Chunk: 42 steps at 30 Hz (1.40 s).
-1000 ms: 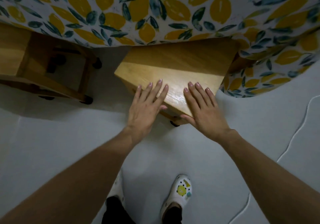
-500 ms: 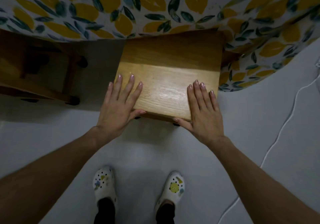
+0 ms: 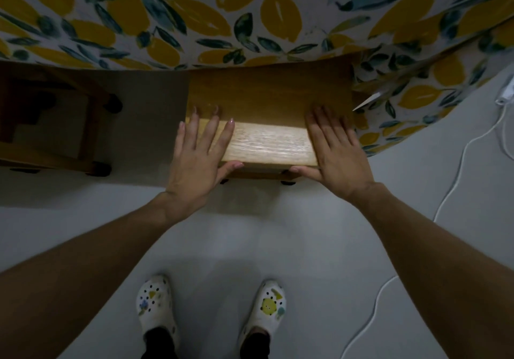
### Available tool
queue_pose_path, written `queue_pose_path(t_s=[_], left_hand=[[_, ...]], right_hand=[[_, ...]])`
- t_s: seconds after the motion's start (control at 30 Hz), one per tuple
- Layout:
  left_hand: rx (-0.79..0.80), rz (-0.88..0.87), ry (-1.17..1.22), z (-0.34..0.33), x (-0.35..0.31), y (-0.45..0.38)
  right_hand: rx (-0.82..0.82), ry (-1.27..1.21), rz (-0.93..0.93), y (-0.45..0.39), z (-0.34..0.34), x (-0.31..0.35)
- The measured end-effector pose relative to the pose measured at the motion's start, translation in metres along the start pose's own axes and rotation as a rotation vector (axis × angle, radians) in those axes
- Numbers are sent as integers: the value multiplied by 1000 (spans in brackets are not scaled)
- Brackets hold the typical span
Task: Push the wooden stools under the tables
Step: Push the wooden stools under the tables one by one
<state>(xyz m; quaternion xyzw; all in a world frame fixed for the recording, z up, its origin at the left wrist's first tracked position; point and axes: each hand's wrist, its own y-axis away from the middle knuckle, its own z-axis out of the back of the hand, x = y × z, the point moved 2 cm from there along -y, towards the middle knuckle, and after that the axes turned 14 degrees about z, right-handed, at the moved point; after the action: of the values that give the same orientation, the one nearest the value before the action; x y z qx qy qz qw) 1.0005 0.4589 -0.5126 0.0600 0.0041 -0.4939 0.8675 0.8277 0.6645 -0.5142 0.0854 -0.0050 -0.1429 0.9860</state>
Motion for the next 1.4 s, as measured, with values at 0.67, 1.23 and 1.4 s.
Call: queue_pose_path(t_s=[0.67, 1.23, 1.4], left_hand=[[55, 9, 36, 1, 7, -10], [363, 1, -47, 52, 2, -10], [268, 76, 333, 155, -19, 17]], right_hand=[[31, -17, -22, -8, 5, -2], [134, -263, -202, 7, 75, 32], [-33, -395, -336, 32, 170, 44]])
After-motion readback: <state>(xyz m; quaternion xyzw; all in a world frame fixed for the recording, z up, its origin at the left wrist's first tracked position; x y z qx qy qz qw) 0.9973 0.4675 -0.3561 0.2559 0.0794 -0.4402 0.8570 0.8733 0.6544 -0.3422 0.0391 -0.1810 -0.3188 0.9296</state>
